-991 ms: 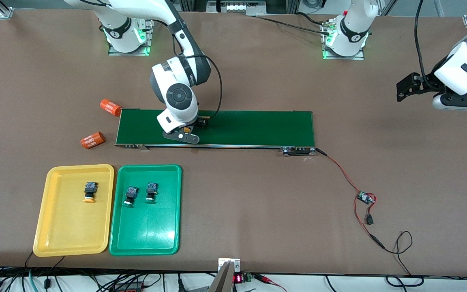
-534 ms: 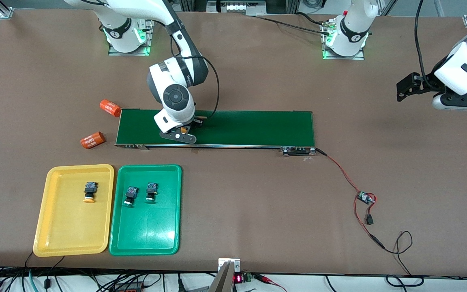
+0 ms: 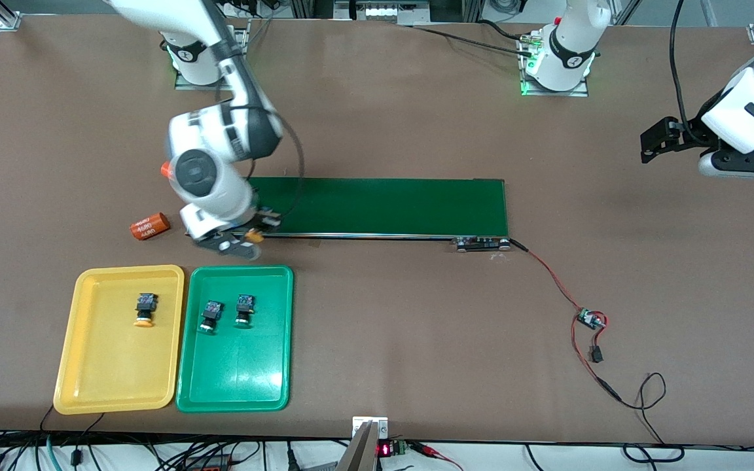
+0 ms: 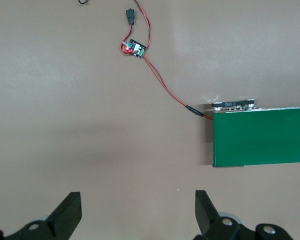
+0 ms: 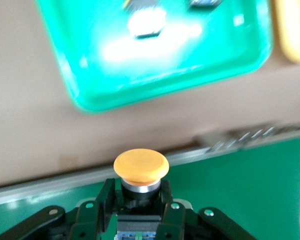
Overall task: Sort buttons by color to trays
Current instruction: 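Place the second yellow button in the yellow tray with the right gripper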
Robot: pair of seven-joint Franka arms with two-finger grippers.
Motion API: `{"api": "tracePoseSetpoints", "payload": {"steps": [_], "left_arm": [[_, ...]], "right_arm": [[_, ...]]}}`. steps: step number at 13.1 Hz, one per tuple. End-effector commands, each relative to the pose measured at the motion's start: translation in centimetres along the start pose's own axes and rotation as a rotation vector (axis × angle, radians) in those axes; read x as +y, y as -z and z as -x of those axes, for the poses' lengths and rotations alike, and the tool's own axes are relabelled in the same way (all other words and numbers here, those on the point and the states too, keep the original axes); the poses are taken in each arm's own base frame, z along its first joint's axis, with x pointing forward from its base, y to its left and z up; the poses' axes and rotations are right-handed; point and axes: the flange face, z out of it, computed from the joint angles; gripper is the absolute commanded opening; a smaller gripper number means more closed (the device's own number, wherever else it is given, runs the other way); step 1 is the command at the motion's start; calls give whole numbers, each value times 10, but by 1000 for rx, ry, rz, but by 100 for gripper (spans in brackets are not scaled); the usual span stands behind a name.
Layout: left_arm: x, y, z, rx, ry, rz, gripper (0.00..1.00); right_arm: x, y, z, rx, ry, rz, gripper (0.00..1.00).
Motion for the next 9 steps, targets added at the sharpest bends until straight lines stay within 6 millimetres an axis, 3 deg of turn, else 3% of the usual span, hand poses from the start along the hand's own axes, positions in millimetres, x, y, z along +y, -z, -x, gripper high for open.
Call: {"api": "tracePoseSetpoints", "payload": {"steps": [1,3,4,8,9], "left_arm": [[-2,9,3,9,5,-32,100],[-2,9,3,11,5,-30,100],[-2,9,3,11,5,-29,100],[-5,12,5,-6,12,-28,100],[-5,12,6,-12,12,-29,100]], "right_arm": [[74,-3,-73,22,-17,-3,2],[147,-19,-124,28,76,16,0],[173,-24,-141,33,158,26,0],[265,-57,-177,14,400,49,0],[280,-62,-185,15,436,53,0]]}}
